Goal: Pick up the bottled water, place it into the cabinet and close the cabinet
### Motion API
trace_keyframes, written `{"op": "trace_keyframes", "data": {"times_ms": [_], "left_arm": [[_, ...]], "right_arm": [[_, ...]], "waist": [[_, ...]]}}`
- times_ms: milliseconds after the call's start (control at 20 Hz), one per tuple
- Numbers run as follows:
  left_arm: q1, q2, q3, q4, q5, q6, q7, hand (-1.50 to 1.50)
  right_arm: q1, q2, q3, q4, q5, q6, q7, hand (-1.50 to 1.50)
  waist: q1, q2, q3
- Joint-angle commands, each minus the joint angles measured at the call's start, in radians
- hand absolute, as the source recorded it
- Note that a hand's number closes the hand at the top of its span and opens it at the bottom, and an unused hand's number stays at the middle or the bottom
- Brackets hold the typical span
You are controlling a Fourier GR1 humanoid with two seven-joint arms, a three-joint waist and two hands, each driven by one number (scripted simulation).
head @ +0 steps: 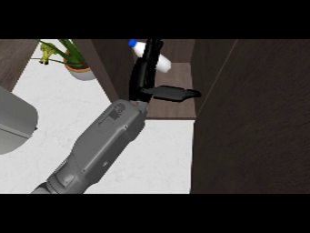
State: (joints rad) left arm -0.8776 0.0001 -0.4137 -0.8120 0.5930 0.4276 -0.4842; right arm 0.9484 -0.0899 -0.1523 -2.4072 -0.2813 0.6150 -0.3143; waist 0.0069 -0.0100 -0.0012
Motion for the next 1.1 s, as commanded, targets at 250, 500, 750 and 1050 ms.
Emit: {"op": "trace_keyframes", "data": {"times_ms": [250,500,750,1050], "left_arm": [[0.336,0.028,-0.155,-0.415,-0.061,0.059,0.067,-1.5],[0.479,0.121,-0.173,-0.603,-0.051,0.043,0.109,-1.5],[0.621,0.147,-0.259,-0.774,-0.091,0.098,0.128,-1.5],[0.712,0.236,-0.213,-0.885,-0.087,0.064,0.102,-1.5]], "right_arm": [[-0.023,-0.003,0.006,-0.117,-0.025,-0.046,0.087,-1.5],[0.016,-0.03,0.028,-0.204,-0.035,-0.04,0.127,-1.5],[0.002,-0.125,0.114,-0.139,0.035,0.078,0.135,1.5],[-0.038,-0.155,0.256,-0.225,0.077,0.072,0.233,1.5]], "waist": [[0.009,0.002,0.001],[0.009,0.003,-0.001],[0.017,0.0,0.0],[0.01,0.008,-0.001]]}}
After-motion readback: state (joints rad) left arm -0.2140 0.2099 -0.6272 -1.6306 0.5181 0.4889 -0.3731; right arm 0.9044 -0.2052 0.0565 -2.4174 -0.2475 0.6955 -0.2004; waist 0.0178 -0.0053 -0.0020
